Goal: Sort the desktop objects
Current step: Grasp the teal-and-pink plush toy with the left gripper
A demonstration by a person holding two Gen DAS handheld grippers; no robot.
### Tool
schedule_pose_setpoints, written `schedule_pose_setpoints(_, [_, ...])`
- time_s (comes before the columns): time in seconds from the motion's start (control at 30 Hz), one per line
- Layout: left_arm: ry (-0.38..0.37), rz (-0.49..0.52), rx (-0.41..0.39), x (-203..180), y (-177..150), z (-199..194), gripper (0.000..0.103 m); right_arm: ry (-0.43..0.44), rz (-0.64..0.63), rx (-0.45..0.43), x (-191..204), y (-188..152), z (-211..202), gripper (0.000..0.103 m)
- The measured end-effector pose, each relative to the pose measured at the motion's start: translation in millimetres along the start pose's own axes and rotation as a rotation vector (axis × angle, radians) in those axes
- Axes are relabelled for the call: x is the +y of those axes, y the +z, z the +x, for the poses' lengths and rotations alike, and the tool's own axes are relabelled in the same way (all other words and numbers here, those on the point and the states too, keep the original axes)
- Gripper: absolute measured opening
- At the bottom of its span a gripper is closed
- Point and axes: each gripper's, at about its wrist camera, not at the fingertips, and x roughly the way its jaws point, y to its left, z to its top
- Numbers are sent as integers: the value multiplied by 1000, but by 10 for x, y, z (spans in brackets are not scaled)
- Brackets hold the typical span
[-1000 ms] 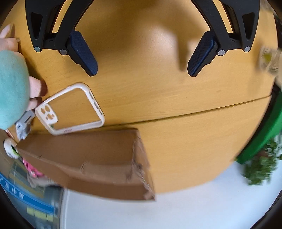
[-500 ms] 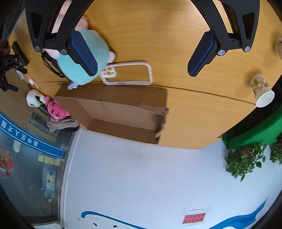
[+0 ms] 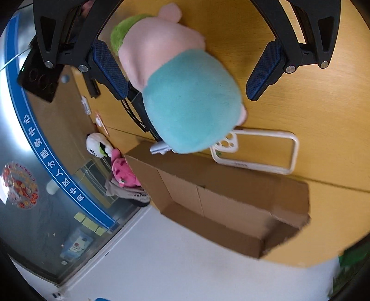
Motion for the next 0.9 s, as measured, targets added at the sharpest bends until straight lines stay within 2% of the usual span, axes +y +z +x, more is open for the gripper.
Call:
schedule_pose_setpoints(0.1, [21,-37,58,63,27,207,102,10,26,49,61,-12,258,102])
schedule_pose_setpoints(0.2, [-31,-105,93,151,9,308,97,-1,4,95,190,-59,523,100])
schedule_pose_setpoints(0.27, [-5,-83,66,112,4,263,93,-37,-22,105,256,-77,609,95])
schedule_pose_setpoints(0.33, [24,-46,43,47,-17,203,89,-44,-35,112,293,-98,627,76])
schedule_pose_setpoints(0.4, [34,-40,33,16,-48,171,85,-13,-26,120,296,-122,616,75])
schedule_pose_setpoints(0.6, [71,-4,-16,-74,-90,2,82,5,-84,135,527,-155,623,71])
schedule_pose_setpoints(0.9, [111,120,-100,-353,227,-463,82,54,-79,63,764,130,405,71])
